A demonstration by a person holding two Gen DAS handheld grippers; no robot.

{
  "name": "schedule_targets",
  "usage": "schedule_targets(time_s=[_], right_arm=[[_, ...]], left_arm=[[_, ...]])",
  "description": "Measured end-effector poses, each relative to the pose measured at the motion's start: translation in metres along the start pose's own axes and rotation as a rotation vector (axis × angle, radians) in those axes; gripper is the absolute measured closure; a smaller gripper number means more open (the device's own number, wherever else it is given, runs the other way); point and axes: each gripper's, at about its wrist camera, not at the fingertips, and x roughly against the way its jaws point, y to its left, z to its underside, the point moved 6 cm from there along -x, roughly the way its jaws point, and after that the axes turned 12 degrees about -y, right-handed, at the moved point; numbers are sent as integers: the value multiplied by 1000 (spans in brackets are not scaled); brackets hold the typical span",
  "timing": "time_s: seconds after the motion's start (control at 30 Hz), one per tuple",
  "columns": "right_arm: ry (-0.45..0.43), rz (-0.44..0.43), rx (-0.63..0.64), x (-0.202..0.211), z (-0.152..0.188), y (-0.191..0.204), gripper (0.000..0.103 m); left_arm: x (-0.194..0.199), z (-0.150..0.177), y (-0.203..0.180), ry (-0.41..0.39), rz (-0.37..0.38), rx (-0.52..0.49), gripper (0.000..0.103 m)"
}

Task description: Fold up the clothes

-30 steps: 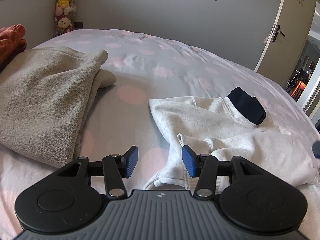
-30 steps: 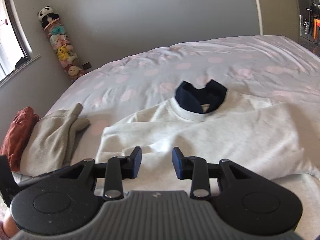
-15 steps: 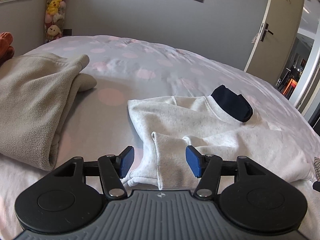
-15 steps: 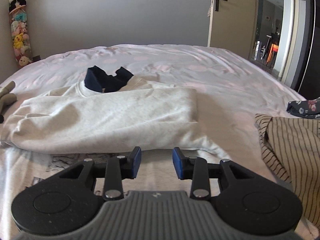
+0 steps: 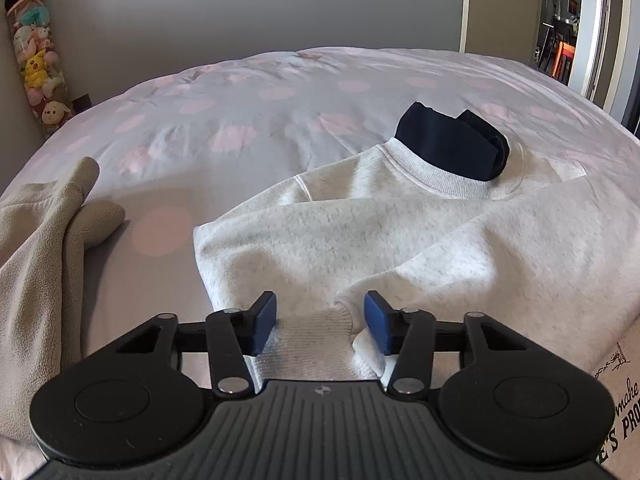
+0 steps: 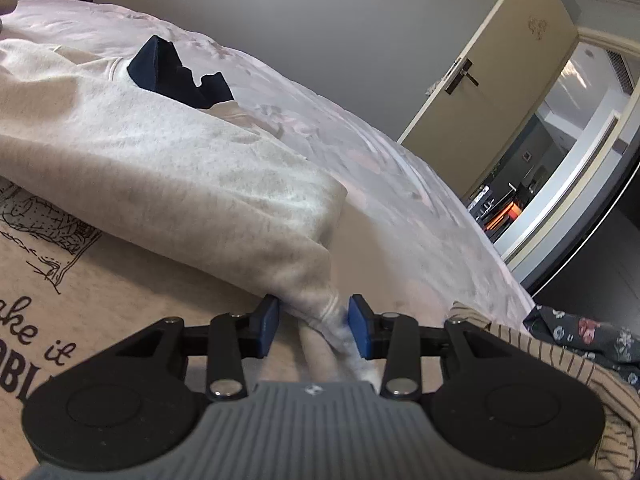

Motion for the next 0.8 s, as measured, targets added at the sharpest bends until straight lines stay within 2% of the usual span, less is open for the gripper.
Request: schedule_targets(time_s=[0.07,0.1,0.13,0.23,0.3,0.37,0.47,0.57,0.63,0.73,0.8], right_arm=[[-11,-6,-1,-4,-2,-1,63],[-11,-12,-14,-5,-2,-3,66],[-5,-20,-41,-6,-2,-8,77],[5,-9,-148,-3,-1,-26,84],[7,47,-248,0,0,-45,86],[48,83,-337,-4,7,-58,87],[144,51,-437,-13,23,-60,87],[193,21,-457,-18,32,-55,87],[199,16,-472,-18,35,-56,87],[199,15,-480,-18,35,-56,86],[200,14,-485,-19,35,-57,86]], left_arm=[[-4,-1,-6,20,12,-21,92],[-6,-1,-10,27,15,-40,96],[-8,-3,-14,29,8,-58,96],[-7,-13,-23,3,2,-75,97],[-4,-22,-28,-20,12,-78,98],[-3,-29,-34,-27,22,-91,98],[-11,-29,-39,-3,-4,-143,98],[-24,-20,-34,42,-23,-151,98],[-28,-14,-30,73,-7,-130,98],[-18,-18,-22,42,6,-93,88],[-7,-23,-11,16,-8,-59,87]])
